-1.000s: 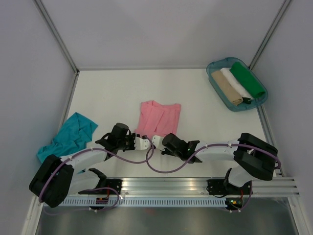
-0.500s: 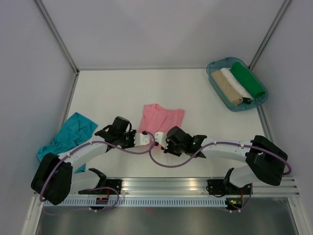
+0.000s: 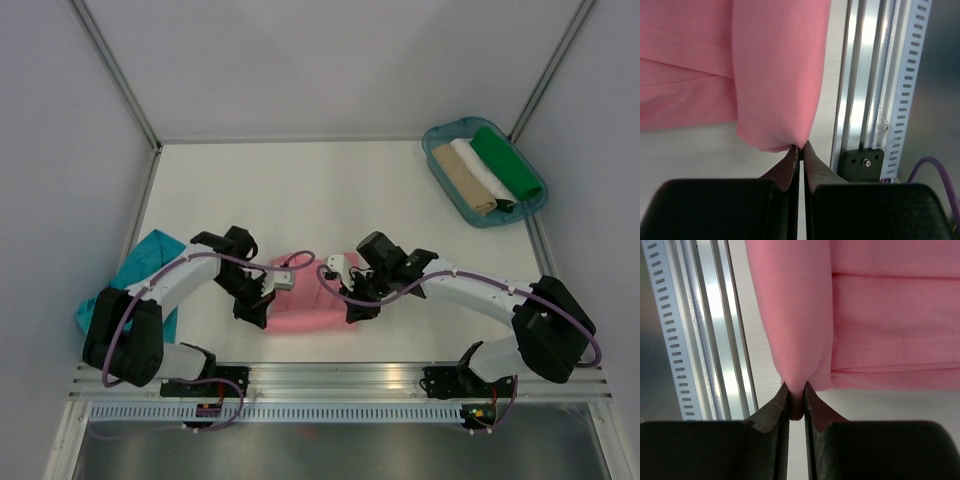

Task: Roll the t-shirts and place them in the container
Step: Roll the tshirt

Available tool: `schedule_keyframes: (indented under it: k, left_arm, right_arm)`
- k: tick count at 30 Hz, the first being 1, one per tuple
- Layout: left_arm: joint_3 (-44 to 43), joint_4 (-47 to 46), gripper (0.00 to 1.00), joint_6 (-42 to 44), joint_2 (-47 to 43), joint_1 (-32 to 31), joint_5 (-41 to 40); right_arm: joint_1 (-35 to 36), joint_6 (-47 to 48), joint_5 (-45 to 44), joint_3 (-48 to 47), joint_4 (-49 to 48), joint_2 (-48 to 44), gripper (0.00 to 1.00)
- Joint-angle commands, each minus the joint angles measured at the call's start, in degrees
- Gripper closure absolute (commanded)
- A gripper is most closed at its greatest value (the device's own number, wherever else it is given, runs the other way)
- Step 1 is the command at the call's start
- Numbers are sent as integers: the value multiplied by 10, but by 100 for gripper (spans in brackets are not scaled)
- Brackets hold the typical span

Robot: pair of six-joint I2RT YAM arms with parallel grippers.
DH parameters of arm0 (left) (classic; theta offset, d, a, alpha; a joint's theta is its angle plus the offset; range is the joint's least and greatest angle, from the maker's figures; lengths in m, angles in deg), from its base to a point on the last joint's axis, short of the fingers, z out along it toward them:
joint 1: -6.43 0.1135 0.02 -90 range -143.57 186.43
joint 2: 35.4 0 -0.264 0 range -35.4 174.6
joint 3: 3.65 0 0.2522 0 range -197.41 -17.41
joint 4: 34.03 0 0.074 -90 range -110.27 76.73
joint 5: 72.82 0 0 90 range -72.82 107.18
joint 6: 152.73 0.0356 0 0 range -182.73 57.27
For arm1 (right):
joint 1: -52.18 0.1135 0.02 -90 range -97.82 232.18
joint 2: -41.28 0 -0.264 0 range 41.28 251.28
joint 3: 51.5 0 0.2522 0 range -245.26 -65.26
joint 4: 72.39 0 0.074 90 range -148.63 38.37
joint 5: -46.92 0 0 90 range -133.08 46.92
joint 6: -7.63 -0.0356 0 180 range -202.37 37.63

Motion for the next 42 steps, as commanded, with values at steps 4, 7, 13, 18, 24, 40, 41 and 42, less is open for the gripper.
schedule_keyframes:
  k: [4,7,13,18,24,40,41,42]
  left_arm:
    - [-92,-17,98,-26,97,61,67]
    - [-109,-44,98,-55,134,63,61]
    - [-120,-94,98,-99,178,63,22]
    - [-125,-130,98,-133,205,63,-25]
    - [-133,-193,97,-192,197,62,-50]
    - [-118,-191,93,-199,178,63,-54]
    - [-118,-191,92,-196,179,63,-55]
    - [-117,-192,91,-196,181,63,-54]
  right_arm:
    - [-60,10,77,-41,33,69,100]
    - [-89,-1,77,-52,26,93,98]
    - [-121,-53,44,-50,-41,124,86]
    - [-126,-76,13,-52,-59,141,71]
    - [-165,-136,10,-28,-118,133,67]
    - [-61,-84,-64,-37,-95,-14,79]
    - [-55,-87,-36,-28,-111,-17,79]
    - [-45,-93,-37,-13,-139,-17,81]
